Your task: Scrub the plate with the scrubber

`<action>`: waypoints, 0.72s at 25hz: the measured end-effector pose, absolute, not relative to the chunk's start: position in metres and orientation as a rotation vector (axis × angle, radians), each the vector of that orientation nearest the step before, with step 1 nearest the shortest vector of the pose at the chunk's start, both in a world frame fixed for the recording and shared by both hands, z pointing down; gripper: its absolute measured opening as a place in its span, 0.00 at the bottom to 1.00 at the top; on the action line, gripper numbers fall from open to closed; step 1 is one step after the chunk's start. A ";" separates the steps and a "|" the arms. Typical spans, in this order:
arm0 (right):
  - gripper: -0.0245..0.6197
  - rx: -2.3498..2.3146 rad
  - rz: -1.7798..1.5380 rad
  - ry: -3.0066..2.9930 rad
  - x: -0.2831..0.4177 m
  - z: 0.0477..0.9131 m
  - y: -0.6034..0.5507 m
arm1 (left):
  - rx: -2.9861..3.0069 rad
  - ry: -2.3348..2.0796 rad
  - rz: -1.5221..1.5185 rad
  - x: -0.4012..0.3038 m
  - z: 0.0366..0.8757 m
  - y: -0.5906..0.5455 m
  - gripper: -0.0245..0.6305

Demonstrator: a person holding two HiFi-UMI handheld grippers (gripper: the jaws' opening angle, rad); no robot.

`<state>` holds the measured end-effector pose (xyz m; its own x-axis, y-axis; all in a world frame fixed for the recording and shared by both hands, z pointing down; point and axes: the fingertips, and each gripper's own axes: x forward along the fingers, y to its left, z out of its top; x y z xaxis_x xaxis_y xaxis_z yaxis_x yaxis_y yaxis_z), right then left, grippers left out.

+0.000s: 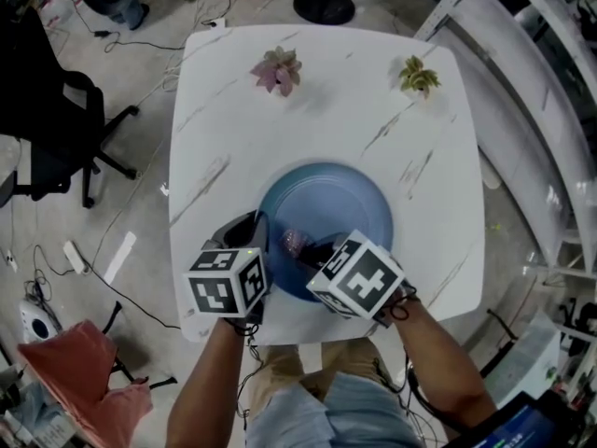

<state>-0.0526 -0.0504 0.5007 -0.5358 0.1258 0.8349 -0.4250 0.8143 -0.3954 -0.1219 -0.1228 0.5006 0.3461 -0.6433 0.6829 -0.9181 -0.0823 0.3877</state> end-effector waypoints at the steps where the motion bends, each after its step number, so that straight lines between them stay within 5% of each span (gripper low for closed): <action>1: 0.10 0.186 0.761 -2.025 -0.057 0.500 -0.039 | 1.812 -1.381 0.427 -0.122 0.500 -0.122 0.07; 11: 0.10 0.235 1.130 -2.457 -0.066 0.372 -0.049 | 1.976 -1.574 0.217 -0.172 0.380 -0.113 0.08; 18: 0.11 0.696 0.589 -2.925 -0.066 0.183 -0.077 | 2.276 -1.818 -0.088 -0.169 0.169 -0.083 0.07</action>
<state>-0.0665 -0.0773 0.1828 -0.8939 -0.4182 0.1613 -0.4480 0.8232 -0.3488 -0.1688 -0.0834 0.1692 0.2298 -0.9687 0.0937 -0.9551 -0.2060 0.2130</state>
